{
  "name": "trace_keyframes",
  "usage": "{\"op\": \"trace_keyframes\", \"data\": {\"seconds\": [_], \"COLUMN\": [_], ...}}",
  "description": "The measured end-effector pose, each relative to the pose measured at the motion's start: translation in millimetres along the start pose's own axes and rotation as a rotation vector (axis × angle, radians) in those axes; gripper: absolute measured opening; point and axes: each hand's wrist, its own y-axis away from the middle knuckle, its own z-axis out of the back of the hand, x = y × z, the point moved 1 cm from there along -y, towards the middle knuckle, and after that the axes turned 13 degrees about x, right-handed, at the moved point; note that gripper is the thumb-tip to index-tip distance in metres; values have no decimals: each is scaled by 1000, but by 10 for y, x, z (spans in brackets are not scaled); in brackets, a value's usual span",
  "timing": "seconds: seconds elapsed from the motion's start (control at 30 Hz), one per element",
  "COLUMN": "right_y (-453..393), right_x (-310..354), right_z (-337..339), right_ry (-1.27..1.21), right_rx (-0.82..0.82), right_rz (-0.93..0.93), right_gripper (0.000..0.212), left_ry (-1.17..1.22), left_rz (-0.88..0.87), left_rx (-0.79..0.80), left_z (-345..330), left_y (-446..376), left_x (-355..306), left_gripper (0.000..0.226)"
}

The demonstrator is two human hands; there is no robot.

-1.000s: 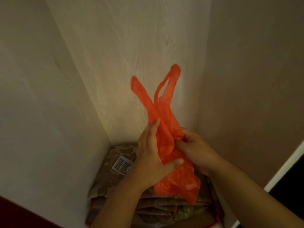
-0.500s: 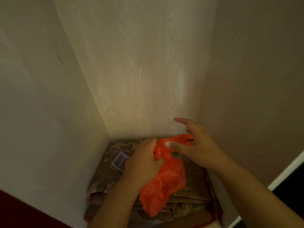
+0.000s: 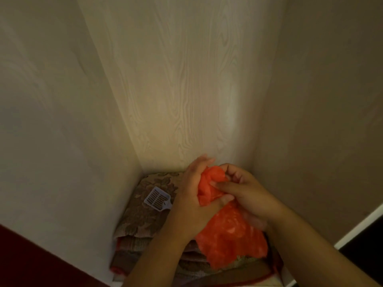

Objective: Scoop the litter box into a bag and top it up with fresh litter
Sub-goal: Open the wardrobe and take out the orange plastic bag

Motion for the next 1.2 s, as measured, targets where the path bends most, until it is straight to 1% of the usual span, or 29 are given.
{"op": "trace_keyframes", "data": {"seconds": [0.03,0.1,0.17,0.2,0.27,0.3,0.37,0.47,0.53,0.6,0.63,0.7,0.73,0.8,0.87,0.9,0.97,1.03,1.07,1.13,1.2], "right_y": [-10,-15,5,21,43,45,17,-39,-47,-24,-8,9,10,-33,-69,-78,-85,-63,-46,-11,-8], "right_x": [-20,-20,14,33,44,42,8,-58,-81,-82,-75,-71,-64,-82,-93,-98,-131,-190,-221,-275,-301], "right_z": [-12,-7,-6,-9,-28,-47,-100,-152,-161,-160,-164,-197,-227,-208,-202,-203,-237,-296,-329,-375,-391], "right_ry": [-19,74,244,288,273,251,225,243,233,144,98,46,67,269,472,500,464,493,563,739,855], "right_rx": [20,19,17,21,32,39,0,-84,-54,22,53,123,150,176,230,239,194,149,135,120,153], "right_rz": [-13,-41,-71,-89,-134,-149,-147,-77,-73,-74,-79,-84,-93,-110,-149,-178,-192,-124,-77,-12,-7], "right_gripper": [18,16,16,22,32,34,29,18,16,20,24,24,21,20,32,37,36,36,42,68,90], "left_ry": [-36,-100,-151,-162,-175,-189,-191,-126,-91,-42,10,127,141,81,1,-40,-133,-200,-207,-174,-112], "left_rz": [-20,-15,17,39,70,76,89,76,45,33,37,36,40,88,140,145,137,140,155,183,197], "left_rx": [-35,-52,-91,-123,-149,-139,-126,-97,-55,-13,3,7,-11,-58,-100,-110,-121,-183,-232,-338,-428], "left_z": [1,5,27,52,105,118,120,87,98,133,153,180,181,185,203,214,230,248,264,322,365], "left_y": [-8,0,41,63,92,95,101,119,143,164,172,177,175,162,155,155,144,144,157,176,192], "left_x": [34,115,196,200,148,115,73,66,52,24,9,0,5,49,85,104,143,177,191,203,199], "left_gripper": [69,55,50,48,42,42,51,79,87,85,81,63,51,30,15,14,18,22,27,36,32]}}
